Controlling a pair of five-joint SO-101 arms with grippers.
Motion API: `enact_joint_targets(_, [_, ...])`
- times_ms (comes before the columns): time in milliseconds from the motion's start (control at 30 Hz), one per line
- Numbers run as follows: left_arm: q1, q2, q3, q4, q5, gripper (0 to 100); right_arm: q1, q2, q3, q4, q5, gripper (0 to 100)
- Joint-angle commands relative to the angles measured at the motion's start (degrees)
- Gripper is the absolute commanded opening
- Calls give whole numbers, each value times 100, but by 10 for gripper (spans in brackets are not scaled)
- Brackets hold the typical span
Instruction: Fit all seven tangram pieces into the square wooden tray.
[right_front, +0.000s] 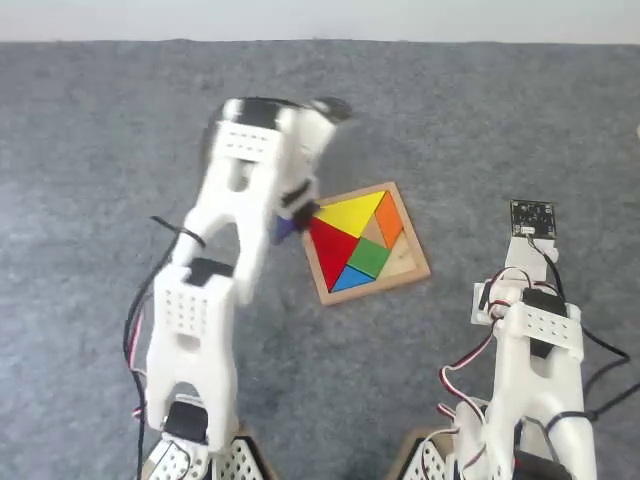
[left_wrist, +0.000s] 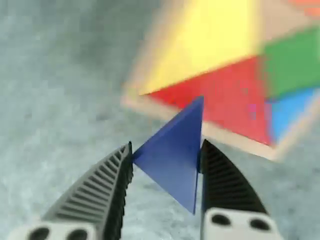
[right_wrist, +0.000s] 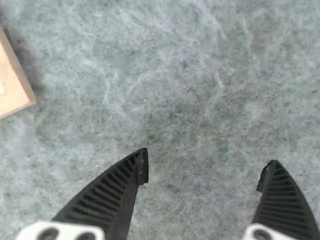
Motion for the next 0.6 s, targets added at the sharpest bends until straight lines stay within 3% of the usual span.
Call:
enact_joint_targets(0, [818, -1187, 725, -18, -1002, 164, 66, -207, -35, -110, 35, 346])
enact_joint_targets(133, [1116, -1363, 1226, -492, -1996, 164, 66, -207, -35, -110, 35, 346])
enact_joint_targets(367, [1758, -1407, 1385, -589, -3886, 164, 66, -207, -35, -110, 35, 346])
enact_joint_targets(567, [2048, -1354, 1385, -1433, -4404, 164, 48, -207, -35, -110, 53, 346])
